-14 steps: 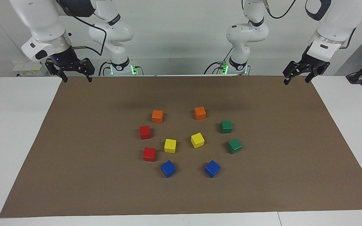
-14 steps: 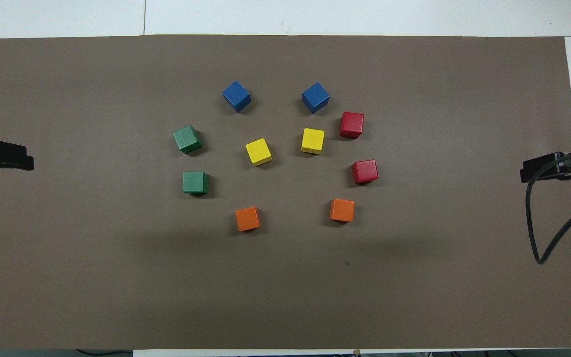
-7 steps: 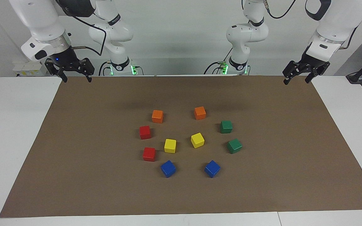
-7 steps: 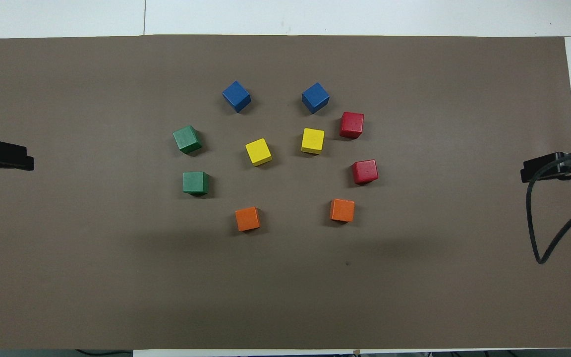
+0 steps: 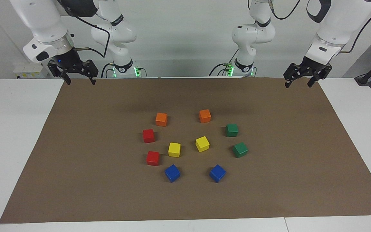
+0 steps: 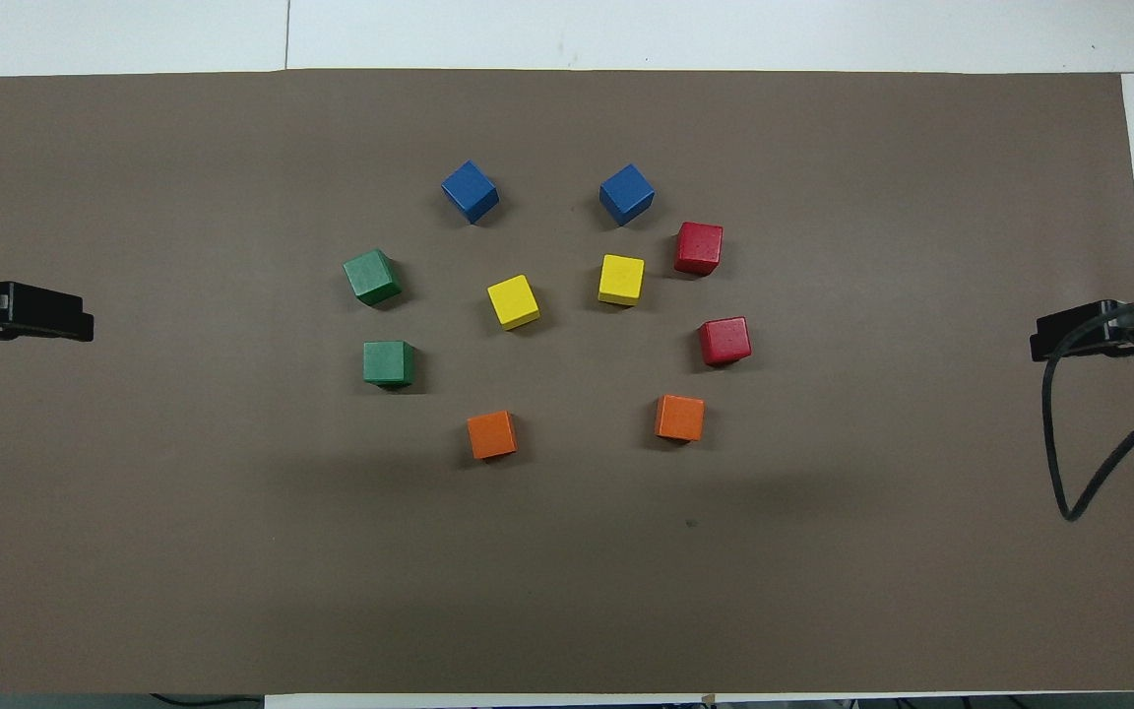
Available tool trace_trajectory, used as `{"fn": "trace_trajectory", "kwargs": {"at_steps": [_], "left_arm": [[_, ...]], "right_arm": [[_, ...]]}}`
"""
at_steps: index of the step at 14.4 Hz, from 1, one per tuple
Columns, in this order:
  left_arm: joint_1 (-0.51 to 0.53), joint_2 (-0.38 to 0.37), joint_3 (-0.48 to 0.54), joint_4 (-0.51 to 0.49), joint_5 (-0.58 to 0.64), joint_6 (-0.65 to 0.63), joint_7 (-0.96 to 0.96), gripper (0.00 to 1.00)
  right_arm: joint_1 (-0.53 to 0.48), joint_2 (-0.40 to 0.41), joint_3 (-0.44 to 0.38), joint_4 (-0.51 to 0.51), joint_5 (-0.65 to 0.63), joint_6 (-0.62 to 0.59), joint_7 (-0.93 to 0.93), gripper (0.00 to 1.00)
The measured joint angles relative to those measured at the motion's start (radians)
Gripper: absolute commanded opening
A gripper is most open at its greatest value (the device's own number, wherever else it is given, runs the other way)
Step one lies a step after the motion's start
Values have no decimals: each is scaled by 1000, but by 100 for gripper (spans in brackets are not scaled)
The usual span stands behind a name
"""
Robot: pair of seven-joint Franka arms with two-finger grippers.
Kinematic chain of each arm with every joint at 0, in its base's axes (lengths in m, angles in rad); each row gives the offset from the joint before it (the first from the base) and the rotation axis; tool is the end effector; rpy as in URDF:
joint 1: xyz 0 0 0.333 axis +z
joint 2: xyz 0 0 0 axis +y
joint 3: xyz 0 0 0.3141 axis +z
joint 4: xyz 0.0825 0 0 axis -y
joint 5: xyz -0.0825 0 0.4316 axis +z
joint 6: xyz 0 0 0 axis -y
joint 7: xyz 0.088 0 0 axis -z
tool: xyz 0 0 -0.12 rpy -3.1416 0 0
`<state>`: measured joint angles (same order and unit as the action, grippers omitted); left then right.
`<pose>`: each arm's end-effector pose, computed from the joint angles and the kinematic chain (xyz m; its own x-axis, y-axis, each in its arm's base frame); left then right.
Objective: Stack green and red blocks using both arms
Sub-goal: 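Reach the left gripper to green while the right gripper reaches red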
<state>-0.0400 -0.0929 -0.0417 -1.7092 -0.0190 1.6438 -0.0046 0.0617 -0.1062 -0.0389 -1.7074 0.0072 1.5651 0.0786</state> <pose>0.5770 -0.0503 0.5986 0.9968 -0.0755 0.0273 -0.0760 -0.9970 0.0152 0.5661 0.0128 0.6003 0.9978 -0.0554 -0.0369 -0.0557 -0.9984 -0.0084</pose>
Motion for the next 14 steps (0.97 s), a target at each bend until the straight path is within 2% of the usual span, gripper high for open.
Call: {"fn": "trace_trajectory", "kwargs": {"at_steps": [8, 14], "left_arm": [[-138, 14, -5, -211, 0, 240, 0, 100], [-189, 141, -7, -284, -2, 439, -67, 100]], "right_arm": [[188, 18, 13, -48, 5, 109, 215, 100], [275, 86, 13, -150, 28, 301, 264, 100]]}}
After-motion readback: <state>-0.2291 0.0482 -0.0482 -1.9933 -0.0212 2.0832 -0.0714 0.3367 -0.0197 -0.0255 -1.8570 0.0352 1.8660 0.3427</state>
